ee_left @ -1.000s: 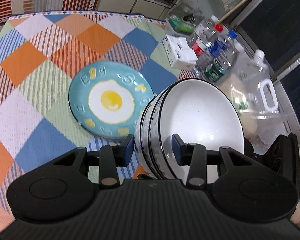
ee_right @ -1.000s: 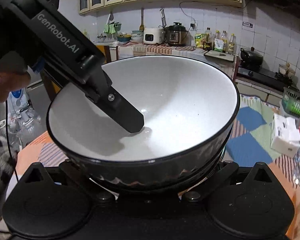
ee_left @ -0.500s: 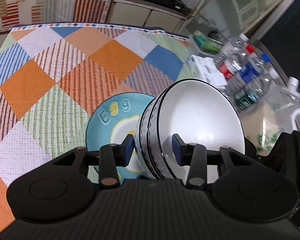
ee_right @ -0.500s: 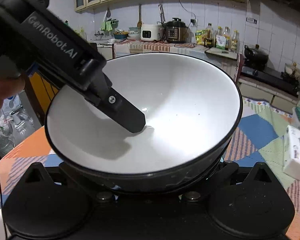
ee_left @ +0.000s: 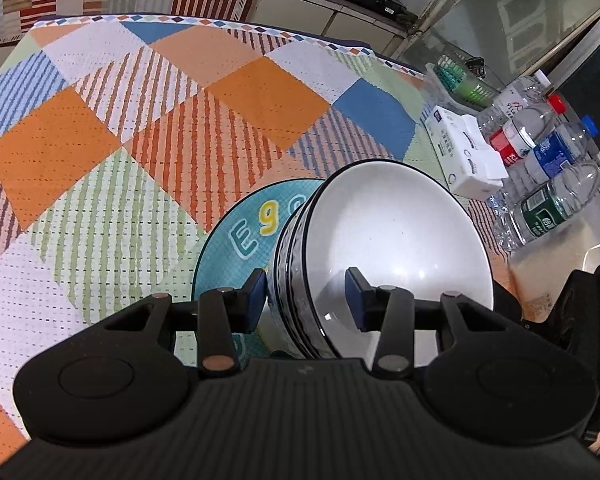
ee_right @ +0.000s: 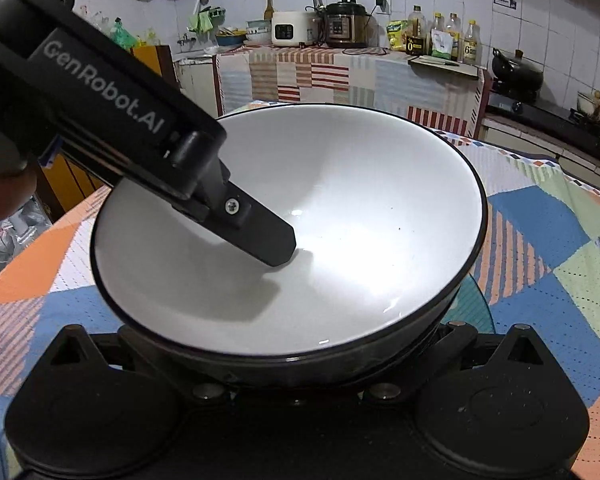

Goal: Organize plates and bowls
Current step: 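Lift the bowl stack with both grippers and lower it onto the egg plate, then open both grippers and pull them back from the bowls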

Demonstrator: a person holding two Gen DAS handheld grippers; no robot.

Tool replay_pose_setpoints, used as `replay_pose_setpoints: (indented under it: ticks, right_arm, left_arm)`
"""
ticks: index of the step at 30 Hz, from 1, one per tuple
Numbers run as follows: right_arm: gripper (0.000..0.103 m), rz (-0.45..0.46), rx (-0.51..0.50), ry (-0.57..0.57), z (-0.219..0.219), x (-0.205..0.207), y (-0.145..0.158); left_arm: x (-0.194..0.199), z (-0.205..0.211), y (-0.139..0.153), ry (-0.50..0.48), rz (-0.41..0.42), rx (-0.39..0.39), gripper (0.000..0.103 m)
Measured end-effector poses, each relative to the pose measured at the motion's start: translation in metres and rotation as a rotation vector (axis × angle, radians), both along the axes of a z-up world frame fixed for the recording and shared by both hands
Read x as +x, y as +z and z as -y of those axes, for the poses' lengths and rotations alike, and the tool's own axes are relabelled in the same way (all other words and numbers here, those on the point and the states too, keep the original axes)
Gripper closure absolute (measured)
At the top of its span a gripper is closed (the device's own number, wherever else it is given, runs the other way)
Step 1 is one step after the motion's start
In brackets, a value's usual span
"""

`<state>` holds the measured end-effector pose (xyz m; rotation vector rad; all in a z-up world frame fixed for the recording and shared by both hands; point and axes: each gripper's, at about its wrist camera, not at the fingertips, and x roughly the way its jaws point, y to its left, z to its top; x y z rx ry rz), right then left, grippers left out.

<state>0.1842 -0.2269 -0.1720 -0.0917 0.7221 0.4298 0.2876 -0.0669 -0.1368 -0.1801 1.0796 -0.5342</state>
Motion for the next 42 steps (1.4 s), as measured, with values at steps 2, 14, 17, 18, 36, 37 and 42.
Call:
replay_pose_setpoints:
  ticks: [2, 14, 17, 18, 36, 37, 42]
  right_arm:
    - [0.000, -0.002, -0.019, 0.001, -0.002, 0.000, -0.003]
    - [0.000, -0.048, -0.069, -0.058, -0.004, -0.002, -0.001]
    - [0.000, -0.030, -0.072, -0.104, -0.003, -0.012, -0.002]
    - [0.000, -0.024, -0.071, -0.125, -0.002, -0.017, -0.001]
    - [0.000, 0.116, -0.044, -0.314, 0.022, -0.096, 0.060]
    - [0.000, 0.121, -0.043, -0.324, 0.021, -0.097, 0.062]
    - [0.000, 0.105, -0.008, -0.358, 0.023, -0.114, 0.076]
  left_arm:
    - [0.000, -0.002, -0.005, 0.009, -0.008, -0.014, 0.062]
    - [-0.015, -0.002, -0.007, 0.056, 0.043, -0.021, 0.061]
    - [-0.025, -0.004, -0.006, 0.109, 0.067, -0.019, 0.060]
    - [-0.029, -0.004, -0.004, 0.121, 0.093, -0.016, 0.059]
    - [-0.128, -0.012, 0.095, 0.093, 0.325, 0.072, 0.042]
    - [-0.134, -0.012, 0.098, 0.091, 0.335, 0.080, 0.042]
    - [-0.167, -0.018, 0.115, 0.075, 0.373, 0.110, 0.039]
